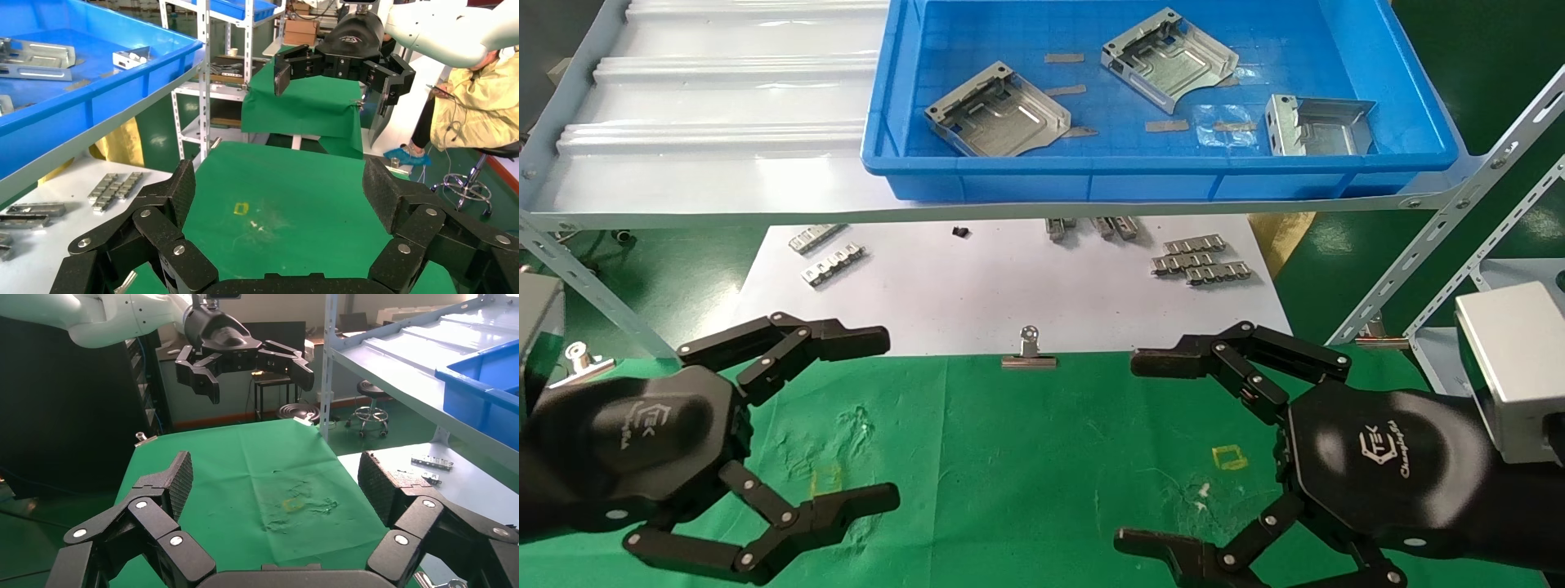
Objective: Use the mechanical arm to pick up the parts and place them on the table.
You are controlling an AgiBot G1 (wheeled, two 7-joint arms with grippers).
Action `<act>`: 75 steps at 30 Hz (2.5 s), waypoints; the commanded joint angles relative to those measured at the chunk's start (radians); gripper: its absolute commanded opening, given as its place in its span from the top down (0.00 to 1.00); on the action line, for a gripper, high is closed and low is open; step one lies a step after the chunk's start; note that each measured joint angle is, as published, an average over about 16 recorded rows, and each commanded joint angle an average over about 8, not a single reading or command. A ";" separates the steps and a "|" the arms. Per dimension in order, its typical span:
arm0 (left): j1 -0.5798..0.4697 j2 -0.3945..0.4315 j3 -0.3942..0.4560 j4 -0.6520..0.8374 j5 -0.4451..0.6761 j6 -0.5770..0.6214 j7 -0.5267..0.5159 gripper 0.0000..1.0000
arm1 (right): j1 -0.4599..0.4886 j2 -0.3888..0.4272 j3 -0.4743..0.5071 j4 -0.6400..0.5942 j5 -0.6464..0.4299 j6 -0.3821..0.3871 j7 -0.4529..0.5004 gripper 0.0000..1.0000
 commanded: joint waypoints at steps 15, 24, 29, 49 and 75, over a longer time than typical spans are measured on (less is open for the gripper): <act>0.000 0.000 0.000 0.000 0.000 0.000 0.000 0.31 | 0.000 0.000 0.000 0.000 0.000 0.000 0.000 0.00; 0.000 0.000 0.000 0.000 0.000 0.000 0.000 1.00 | 0.000 0.000 0.000 0.000 0.000 0.000 0.000 0.00; 0.000 0.000 0.000 0.000 0.000 0.000 0.000 1.00 | 0.000 0.000 0.000 0.000 0.000 0.000 0.000 0.00; 0.000 0.000 0.000 0.000 0.000 0.000 0.000 1.00 | 0.000 0.000 0.000 0.000 0.000 0.000 0.000 0.00; 0.000 0.000 0.000 0.000 0.000 0.000 0.000 1.00 | 0.300 -0.154 -0.058 -0.115 -0.153 0.133 0.051 0.00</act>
